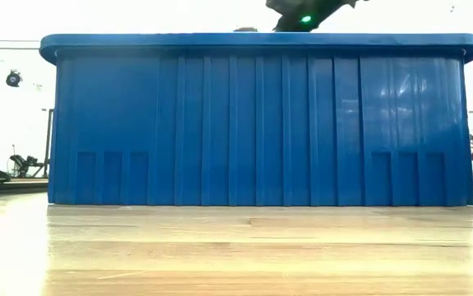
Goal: Pick and place slides into bin
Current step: Put the left black slipper into the blue bin
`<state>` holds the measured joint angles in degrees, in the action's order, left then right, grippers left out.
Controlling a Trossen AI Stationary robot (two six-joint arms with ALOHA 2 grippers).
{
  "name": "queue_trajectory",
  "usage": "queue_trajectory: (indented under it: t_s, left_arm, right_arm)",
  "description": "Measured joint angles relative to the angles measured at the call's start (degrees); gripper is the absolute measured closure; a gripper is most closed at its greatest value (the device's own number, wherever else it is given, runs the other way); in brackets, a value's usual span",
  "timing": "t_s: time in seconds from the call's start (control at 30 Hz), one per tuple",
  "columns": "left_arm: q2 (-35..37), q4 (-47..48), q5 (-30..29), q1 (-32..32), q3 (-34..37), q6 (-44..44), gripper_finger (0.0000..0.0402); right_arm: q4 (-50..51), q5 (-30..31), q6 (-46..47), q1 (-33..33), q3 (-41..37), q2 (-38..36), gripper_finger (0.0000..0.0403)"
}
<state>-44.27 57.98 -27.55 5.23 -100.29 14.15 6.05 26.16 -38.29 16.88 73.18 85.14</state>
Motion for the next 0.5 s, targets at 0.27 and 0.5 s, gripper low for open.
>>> queue_trajectory:
  t_s: [0.27,0.5]
  left_arm:
    - [-0.1,0.0,-0.4,0.0,0.0,0.4,0.0142]
    - [-0.2,0.0,-1.6,0.0,0.0,0.5,0.0142]
  right_arm:
    - [5.8,0.0,3.6,-0.7,-13.9,-13.8,0.0394]
    - [5.8,0.0,3.9,-0.7,-23.4,-16.9,0.0394]
